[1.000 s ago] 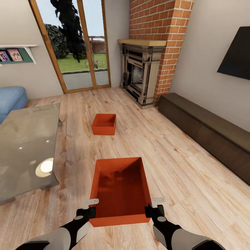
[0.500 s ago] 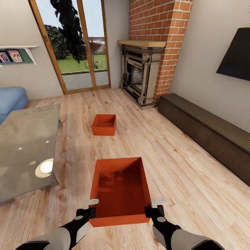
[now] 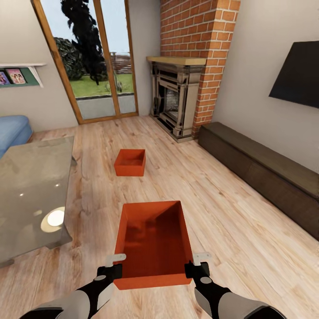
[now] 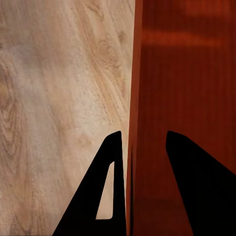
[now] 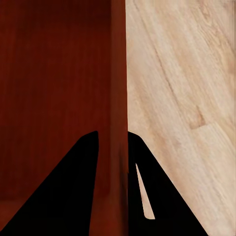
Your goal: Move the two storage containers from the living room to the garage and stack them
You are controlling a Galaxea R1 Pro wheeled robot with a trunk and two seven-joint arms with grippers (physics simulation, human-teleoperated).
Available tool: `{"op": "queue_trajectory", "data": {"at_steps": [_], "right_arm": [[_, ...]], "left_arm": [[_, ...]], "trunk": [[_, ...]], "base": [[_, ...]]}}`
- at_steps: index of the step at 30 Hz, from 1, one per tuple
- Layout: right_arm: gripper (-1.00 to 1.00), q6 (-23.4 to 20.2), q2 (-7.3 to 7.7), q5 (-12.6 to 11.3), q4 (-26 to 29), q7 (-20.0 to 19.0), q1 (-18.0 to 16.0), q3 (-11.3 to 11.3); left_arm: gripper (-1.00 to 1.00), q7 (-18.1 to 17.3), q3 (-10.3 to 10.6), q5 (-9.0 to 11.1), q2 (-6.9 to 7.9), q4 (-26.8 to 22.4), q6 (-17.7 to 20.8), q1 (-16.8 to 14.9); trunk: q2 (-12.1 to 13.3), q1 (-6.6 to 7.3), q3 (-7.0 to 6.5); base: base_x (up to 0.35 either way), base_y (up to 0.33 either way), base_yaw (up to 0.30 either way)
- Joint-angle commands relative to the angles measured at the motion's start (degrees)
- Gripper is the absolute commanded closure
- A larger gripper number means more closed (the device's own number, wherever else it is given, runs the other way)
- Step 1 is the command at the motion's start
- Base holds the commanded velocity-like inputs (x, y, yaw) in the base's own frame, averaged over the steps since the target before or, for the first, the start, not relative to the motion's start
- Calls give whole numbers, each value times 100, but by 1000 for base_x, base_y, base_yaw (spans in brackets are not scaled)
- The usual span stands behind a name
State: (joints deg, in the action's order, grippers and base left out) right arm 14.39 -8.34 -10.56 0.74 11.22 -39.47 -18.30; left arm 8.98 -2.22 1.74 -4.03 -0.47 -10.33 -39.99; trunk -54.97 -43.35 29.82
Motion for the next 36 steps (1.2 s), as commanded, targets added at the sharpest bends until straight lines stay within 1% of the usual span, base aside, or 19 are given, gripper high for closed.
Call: {"op": "queue_trajectory", "data": {"at_steps": [1,8,17,36], "right_arm": [[100,46,-10,-97,57,-32,-9,125],[100,46,-10,-62,57,-32,-9,125],[100,43,-10,-60,57,-34,-9,125],[100,46,-10,-60,57,-32,-9,125]], "left_arm": [[100,-1,47,80,-10,19,-30,0],[100,-1,47,80,-10,16,-30,0],[100,-1,47,80,-10,17,-30,0],[100,0,47,80,-10,13,-30,0]], "trunk": [[-4,0,-4],[-4,0,-64],[-4,0,-94],[-4,0,-267]], "base": [[0,0,-71],[0,0,-53],[0,0,-3],[0,0,0]]}}
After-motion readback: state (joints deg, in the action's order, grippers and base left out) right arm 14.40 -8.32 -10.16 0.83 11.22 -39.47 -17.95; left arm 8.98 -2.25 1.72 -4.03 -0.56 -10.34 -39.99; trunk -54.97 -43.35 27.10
